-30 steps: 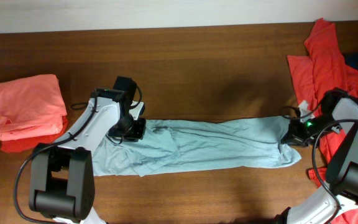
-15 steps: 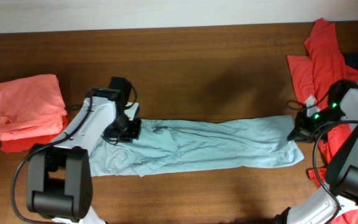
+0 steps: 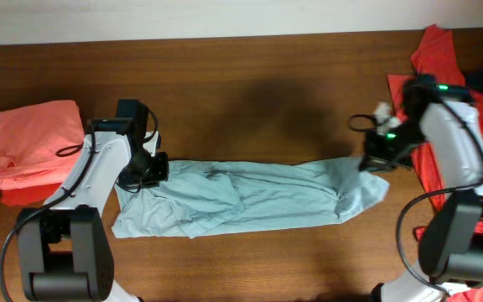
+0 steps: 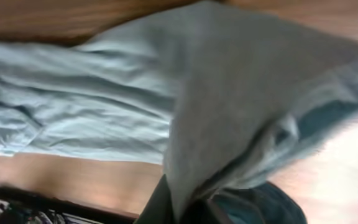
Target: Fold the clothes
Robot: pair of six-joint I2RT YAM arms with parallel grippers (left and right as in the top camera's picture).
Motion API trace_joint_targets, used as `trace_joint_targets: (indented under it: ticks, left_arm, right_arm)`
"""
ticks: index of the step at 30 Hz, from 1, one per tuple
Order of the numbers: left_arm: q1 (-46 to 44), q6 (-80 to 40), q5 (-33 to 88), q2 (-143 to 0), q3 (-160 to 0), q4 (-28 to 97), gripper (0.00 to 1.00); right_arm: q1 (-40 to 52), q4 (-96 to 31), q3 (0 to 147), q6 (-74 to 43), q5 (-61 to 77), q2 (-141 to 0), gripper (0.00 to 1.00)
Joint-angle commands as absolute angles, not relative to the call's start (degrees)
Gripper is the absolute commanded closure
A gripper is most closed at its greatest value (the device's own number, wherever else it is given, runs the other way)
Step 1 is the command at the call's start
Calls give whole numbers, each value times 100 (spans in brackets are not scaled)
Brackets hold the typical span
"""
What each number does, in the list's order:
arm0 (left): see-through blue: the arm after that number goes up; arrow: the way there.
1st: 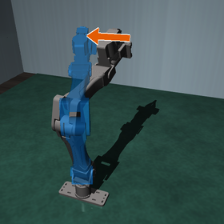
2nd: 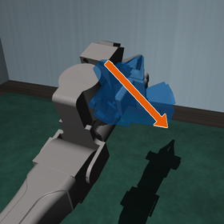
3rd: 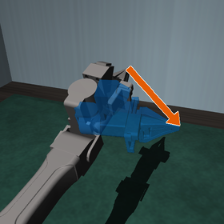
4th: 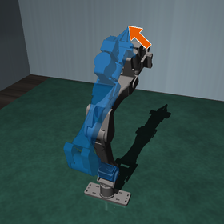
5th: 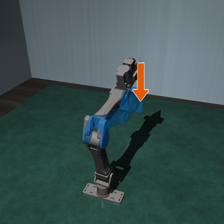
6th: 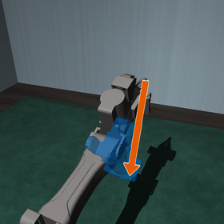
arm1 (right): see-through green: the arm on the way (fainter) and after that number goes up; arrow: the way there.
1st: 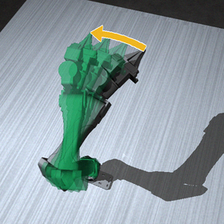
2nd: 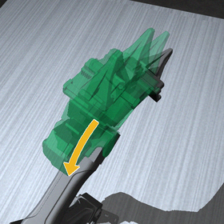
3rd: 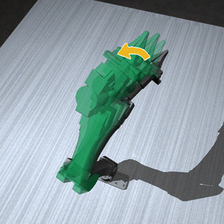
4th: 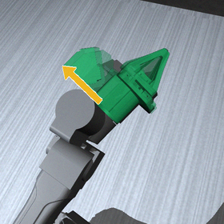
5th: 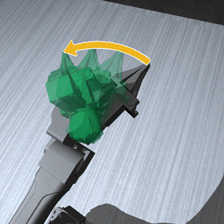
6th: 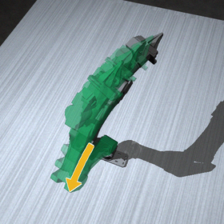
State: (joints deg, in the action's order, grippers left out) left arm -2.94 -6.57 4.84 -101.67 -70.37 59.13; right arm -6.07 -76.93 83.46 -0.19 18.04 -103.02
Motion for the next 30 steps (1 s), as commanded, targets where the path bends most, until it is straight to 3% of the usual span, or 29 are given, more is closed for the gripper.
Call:
trace_joint_targets:
  ticks: [1, 12, 21, 30]
  left_arm:
    - [-301, -731, 642, -10036, -7022, 5942, 95]
    - [-298, -733, 670, -10036, -7022, 6012, 95]
    - [-298, -731, 775, -10036, -7022, 6012, 95]
    - [-298, -731, 773, -10036, -7022, 6010, 95]
  right_arm:
    - [110, -7579, 8423, -681, 1791, -10228, 96]
    - [2121, -6676, 8420, -1994, 1732, -10324, 96]
    - [3124, -6259, 8420, -2196, 1734, -10945, 95]
    - [3660, -5992, 8420, -2191, 1737, -11192, 69]
